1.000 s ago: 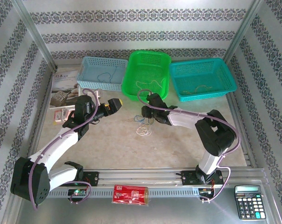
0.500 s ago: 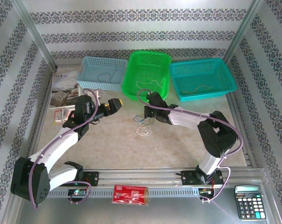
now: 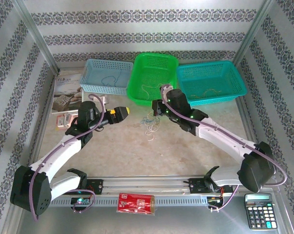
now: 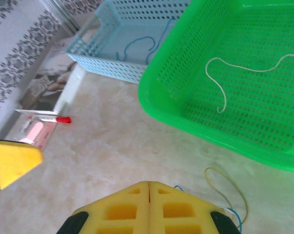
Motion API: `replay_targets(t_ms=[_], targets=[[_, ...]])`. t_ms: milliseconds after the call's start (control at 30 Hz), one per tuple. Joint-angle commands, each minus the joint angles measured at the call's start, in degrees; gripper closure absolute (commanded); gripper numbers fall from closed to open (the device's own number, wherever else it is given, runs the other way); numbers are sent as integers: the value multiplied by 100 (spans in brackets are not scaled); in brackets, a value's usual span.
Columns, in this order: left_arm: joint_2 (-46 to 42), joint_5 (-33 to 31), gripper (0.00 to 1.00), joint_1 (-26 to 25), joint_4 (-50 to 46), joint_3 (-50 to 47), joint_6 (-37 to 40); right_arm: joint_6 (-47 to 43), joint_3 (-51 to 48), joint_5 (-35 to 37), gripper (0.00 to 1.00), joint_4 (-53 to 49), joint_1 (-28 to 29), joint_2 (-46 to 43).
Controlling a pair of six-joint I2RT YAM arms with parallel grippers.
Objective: Untangle the cables
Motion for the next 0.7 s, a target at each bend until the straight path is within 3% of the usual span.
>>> replay_targets(t_ms=[0, 667], targets=[[-98, 217, 0, -183, 456, -98, 388, 180, 170, -281, 100, -87, 95, -258], [765, 77, 0, -1436, 1067, 590, 1124, 415, 515, -589, 100, -158, 444, -601]])
